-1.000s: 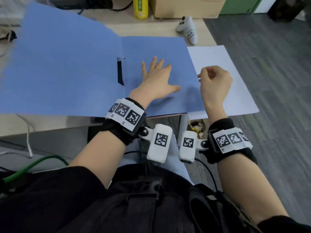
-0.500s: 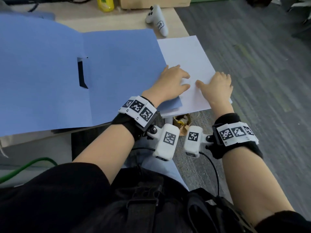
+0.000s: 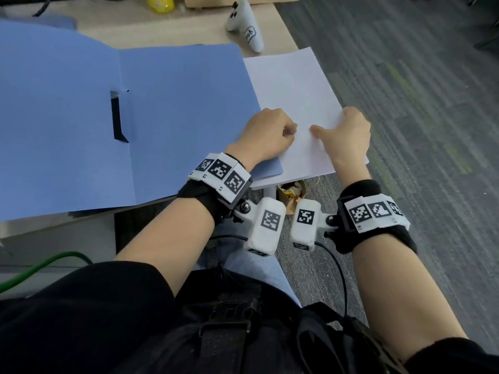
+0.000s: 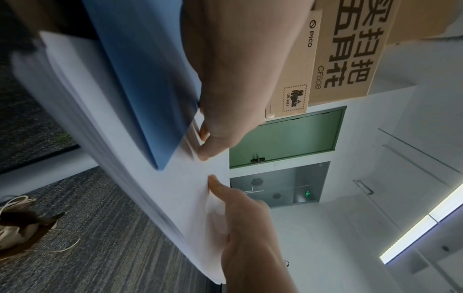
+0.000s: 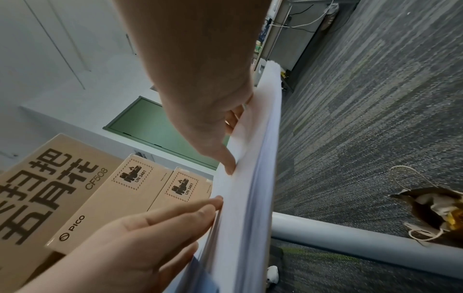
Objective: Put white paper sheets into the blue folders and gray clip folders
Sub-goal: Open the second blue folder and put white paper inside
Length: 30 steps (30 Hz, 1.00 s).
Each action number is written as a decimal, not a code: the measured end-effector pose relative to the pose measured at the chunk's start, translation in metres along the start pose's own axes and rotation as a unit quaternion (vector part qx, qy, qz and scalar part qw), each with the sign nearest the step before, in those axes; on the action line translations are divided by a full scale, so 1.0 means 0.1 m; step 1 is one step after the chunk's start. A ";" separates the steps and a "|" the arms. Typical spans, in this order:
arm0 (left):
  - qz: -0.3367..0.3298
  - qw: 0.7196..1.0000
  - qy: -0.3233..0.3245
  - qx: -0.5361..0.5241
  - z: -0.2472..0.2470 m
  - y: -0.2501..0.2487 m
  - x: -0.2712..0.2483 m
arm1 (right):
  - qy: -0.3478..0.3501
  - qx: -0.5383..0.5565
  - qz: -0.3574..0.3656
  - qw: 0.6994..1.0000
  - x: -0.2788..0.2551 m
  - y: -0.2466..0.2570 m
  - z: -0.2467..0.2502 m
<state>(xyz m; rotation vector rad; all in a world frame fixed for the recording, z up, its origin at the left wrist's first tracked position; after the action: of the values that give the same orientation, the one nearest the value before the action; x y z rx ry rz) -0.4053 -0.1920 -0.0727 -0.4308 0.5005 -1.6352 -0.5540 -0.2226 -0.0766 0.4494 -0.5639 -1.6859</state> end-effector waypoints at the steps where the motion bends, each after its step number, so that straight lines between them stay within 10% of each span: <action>1: 0.001 1.000 0.002 0.003 0.00 0.01 0.00 | -0.011 -0.005 0.011 1.000 0.00 0.01 0.01; 9: 0.056 0.990 0.030 -0.129 0.09 0.03 0.06 | -0.023 0.095 0.140 0.985 -0.06 0.24 0.12; 17: 0.121 0.897 -0.031 -0.424 0.07 0.07 0.05 | 0.031 0.144 0.166 0.975 -0.13 0.29 0.05; 30: 0.137 0.875 -0.050 -0.462 0.06 0.06 0.08 | 0.047 0.160 0.140 0.976 -0.14 0.29 0.11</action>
<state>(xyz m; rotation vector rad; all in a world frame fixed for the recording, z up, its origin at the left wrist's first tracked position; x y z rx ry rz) -0.3979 -0.2009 -0.0711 -1.0861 1.2081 -1.0029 -0.5346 -0.2111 -0.0502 0.6462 -0.7961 -1.3013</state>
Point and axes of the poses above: each hand's wrist, its own x-axis towards the middle knuckle, its own z-axis out of the back of the hand, y = z × x, the point moved 1 cm from there along x, towards the middle knuckle
